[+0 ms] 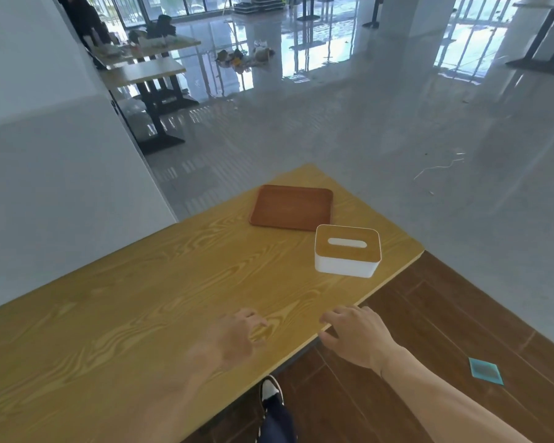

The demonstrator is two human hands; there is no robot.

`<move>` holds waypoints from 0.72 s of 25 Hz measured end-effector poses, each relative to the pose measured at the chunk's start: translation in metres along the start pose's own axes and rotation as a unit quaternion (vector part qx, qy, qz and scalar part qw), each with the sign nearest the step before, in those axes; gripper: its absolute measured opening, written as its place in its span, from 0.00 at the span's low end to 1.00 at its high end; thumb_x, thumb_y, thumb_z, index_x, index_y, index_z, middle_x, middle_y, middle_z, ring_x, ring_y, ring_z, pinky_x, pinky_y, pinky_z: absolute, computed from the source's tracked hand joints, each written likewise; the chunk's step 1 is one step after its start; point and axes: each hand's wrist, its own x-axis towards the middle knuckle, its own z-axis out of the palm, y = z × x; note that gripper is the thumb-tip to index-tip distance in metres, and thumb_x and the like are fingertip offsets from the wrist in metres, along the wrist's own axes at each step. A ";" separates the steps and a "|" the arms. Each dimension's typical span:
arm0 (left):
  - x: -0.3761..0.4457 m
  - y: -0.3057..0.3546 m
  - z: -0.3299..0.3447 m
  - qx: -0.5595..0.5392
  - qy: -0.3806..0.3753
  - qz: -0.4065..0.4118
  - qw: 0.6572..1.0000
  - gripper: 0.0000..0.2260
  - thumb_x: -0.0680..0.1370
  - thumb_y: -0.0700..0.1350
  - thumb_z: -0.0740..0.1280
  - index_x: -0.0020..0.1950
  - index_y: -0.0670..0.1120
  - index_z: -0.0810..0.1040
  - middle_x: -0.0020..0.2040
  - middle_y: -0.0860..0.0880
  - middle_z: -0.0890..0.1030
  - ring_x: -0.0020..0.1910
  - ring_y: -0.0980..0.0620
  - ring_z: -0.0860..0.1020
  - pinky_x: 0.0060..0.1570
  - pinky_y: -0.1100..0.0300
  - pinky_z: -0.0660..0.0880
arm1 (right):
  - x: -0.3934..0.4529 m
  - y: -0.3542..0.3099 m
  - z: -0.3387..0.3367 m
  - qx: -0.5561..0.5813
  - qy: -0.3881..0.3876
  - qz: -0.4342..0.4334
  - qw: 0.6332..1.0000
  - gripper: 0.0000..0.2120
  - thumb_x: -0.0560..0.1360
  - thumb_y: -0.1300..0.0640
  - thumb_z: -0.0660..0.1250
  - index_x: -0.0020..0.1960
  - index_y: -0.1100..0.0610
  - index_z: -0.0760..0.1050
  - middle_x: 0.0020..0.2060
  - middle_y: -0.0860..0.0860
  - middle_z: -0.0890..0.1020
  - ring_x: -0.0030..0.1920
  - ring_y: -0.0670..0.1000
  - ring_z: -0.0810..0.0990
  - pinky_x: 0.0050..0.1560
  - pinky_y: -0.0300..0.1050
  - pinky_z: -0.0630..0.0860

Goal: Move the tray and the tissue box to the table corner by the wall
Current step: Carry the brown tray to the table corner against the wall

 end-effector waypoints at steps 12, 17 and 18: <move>0.138 -0.060 -0.032 0.019 -0.062 0.023 0.998 0.21 0.81 0.59 0.58 0.73 0.57 0.68 0.75 0.55 0.68 0.73 0.50 0.66 0.71 0.49 0.63 | 0.148 0.022 0.003 -0.006 -0.097 0.003 0.995 0.22 0.78 0.41 0.54 0.66 0.47 0.75 0.57 0.48 0.82 0.56 0.54 0.79 0.49 0.50 0.75; 0.188 -0.085 -0.058 0.041 -0.080 0.022 0.996 0.22 0.80 0.60 0.57 0.74 0.57 0.67 0.77 0.52 0.66 0.76 0.49 0.62 0.74 0.46 0.56 | 0.211 0.029 -0.009 -0.006 -0.095 0.011 0.995 0.21 0.78 0.40 0.55 0.67 0.46 0.73 0.58 0.48 0.82 0.59 0.53 0.78 0.49 0.49 0.73; 0.197 -0.089 -0.065 0.040 -0.079 0.020 0.996 0.23 0.80 0.60 0.57 0.74 0.57 0.67 0.77 0.52 0.66 0.76 0.49 0.62 0.73 0.46 0.56 | 0.222 0.032 -0.012 -0.001 -0.090 0.014 0.996 0.21 0.78 0.40 0.56 0.67 0.46 0.73 0.58 0.48 0.82 0.59 0.53 0.79 0.48 0.49 0.73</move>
